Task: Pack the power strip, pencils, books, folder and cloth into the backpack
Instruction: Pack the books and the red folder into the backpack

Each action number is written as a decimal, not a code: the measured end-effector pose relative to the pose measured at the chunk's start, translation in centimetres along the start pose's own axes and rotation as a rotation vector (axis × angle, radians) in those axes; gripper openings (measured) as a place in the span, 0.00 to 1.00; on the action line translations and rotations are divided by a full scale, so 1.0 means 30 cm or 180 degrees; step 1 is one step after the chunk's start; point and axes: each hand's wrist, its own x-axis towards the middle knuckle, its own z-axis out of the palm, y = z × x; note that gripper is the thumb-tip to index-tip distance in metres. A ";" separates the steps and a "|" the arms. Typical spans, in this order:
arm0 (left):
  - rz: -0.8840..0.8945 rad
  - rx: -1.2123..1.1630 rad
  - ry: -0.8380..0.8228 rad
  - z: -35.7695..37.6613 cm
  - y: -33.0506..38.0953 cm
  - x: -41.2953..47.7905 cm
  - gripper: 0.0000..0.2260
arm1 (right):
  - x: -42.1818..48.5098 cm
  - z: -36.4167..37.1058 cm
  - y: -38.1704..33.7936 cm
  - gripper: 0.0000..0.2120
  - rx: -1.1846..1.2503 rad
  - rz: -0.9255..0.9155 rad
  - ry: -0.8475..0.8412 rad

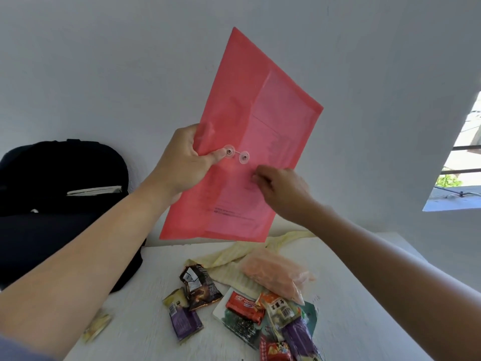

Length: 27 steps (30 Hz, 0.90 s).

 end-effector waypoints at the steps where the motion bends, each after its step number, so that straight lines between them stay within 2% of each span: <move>1: 0.0010 0.0033 0.0020 0.006 -0.002 0.005 0.10 | -0.005 0.005 -0.018 0.10 -0.0055 -0.0127 -0.0165; 4: 0.0103 0.0443 -0.0005 0.036 -0.023 0.009 0.09 | 0.004 -0.008 -0.081 0.11 -0.0176 -0.0537 -0.0340; 7: 0.0122 0.0715 -0.0021 0.041 -0.044 0.002 0.08 | 0.031 -0.036 -0.096 0.10 -0.0062 -0.0632 -0.0281; 10: 0.0022 0.0774 -0.0160 0.027 -0.049 -0.014 0.09 | 0.055 -0.057 -0.052 0.11 0.0418 -0.0337 0.0216; 13: -0.0003 0.0720 -0.0224 0.020 -0.045 -0.033 0.08 | 0.058 -0.065 -0.003 0.11 0.0361 -0.0166 0.0544; 16: -0.0172 0.0075 -0.0157 0.005 -0.019 -0.037 0.10 | 0.020 -0.041 0.027 0.09 0.0265 -0.0038 0.0419; 19: -0.0203 -0.0223 0.0050 -0.005 -0.005 -0.016 0.11 | -0.014 -0.009 0.014 0.08 0.0224 -0.0049 -0.0112; 23: -0.0090 0.0241 -0.0030 0.030 -0.013 0.007 0.10 | -0.004 -0.010 -0.071 0.10 -0.0105 -0.0480 -0.0402; 27: -0.0009 0.0819 -0.0311 0.048 -0.052 -0.009 0.10 | 0.035 -0.054 -0.118 0.10 0.0135 -0.0661 0.0097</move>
